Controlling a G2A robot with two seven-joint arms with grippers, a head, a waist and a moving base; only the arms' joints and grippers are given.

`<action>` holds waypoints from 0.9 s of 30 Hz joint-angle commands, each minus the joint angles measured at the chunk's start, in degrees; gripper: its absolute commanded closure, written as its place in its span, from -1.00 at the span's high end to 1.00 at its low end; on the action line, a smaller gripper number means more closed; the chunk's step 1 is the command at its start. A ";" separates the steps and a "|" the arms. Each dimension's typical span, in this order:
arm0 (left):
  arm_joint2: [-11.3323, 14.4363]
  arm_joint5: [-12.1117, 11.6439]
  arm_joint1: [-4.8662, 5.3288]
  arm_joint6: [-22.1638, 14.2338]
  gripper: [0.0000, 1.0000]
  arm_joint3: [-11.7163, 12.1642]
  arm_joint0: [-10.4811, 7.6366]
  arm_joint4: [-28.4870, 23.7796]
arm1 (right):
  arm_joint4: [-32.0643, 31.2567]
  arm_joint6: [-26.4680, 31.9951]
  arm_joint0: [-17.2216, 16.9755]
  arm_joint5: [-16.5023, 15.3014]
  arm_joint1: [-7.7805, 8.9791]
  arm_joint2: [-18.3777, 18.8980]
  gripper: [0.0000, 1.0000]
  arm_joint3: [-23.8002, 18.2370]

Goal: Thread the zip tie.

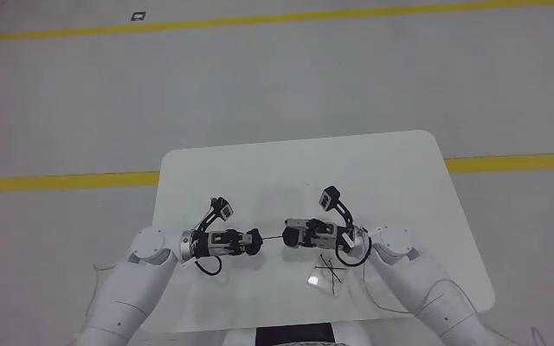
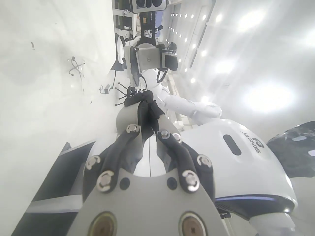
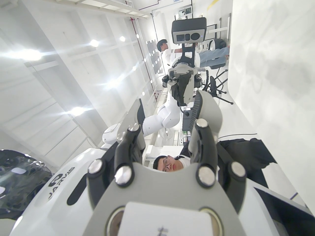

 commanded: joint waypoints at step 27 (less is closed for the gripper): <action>0.00 0.00 0.00 0.00 -1.00 0.00 0.00 0.00 | -0.50 1.02 -0.41 -3.99 -0.43 -1.62 -0.66 2.25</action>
